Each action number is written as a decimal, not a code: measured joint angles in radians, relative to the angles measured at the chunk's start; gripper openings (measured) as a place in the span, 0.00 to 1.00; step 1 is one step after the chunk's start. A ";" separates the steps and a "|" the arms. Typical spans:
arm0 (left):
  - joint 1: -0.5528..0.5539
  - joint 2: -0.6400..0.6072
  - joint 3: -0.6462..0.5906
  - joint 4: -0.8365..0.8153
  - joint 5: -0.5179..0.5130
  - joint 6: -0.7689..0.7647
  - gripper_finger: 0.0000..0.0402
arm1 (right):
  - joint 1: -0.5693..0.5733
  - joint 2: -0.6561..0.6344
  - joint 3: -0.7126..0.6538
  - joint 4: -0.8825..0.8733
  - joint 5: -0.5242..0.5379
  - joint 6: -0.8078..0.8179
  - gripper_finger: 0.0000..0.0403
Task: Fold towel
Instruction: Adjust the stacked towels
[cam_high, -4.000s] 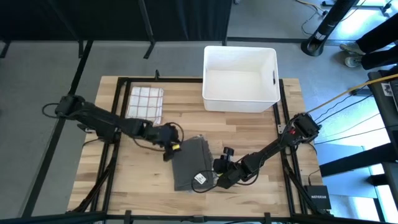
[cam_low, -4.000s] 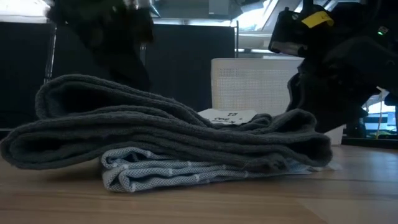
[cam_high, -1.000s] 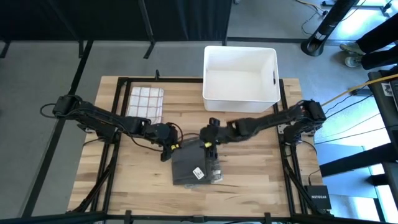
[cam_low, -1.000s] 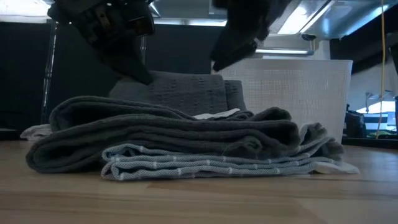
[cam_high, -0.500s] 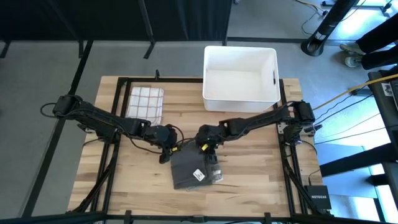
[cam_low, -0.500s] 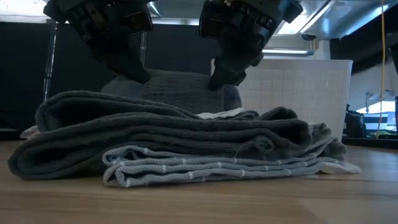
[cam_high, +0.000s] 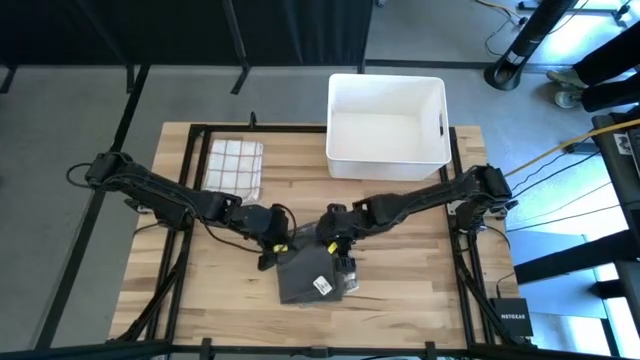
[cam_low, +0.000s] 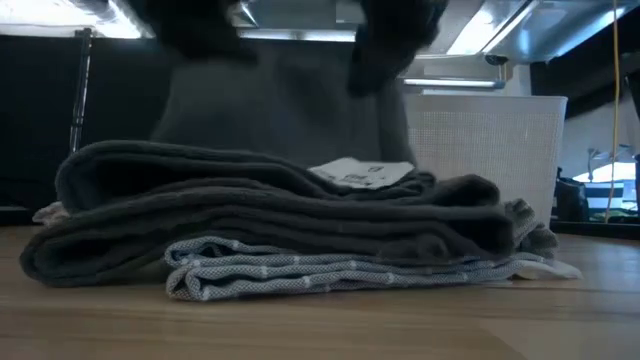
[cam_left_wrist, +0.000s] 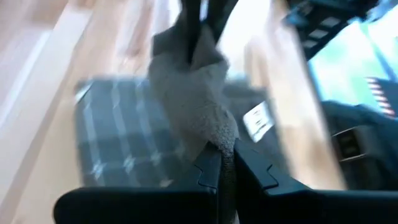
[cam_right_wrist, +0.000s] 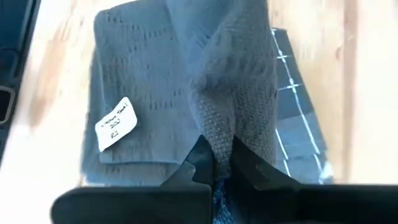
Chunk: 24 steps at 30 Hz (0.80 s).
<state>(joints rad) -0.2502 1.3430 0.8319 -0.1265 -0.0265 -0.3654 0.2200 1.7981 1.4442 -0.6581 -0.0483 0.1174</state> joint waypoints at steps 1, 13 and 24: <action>-0.012 0.000 0.021 0.001 0.000 0.003 0.03 | 0.016 0.000 0.039 -0.046 0.021 0.001 0.04; -0.179 0.004 0.154 0.104 -0.198 -0.082 0.03 | 0.234 -0.001 0.336 -0.338 0.177 0.035 0.04; -0.267 0.098 0.159 0.406 -0.241 0.001 0.03 | 0.326 -0.002 0.507 -0.445 0.062 0.144 0.04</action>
<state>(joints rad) -0.5171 1.4411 0.9913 0.2797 -0.2674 -0.3642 0.5460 1.7958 1.9516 -1.1031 0.0137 0.2611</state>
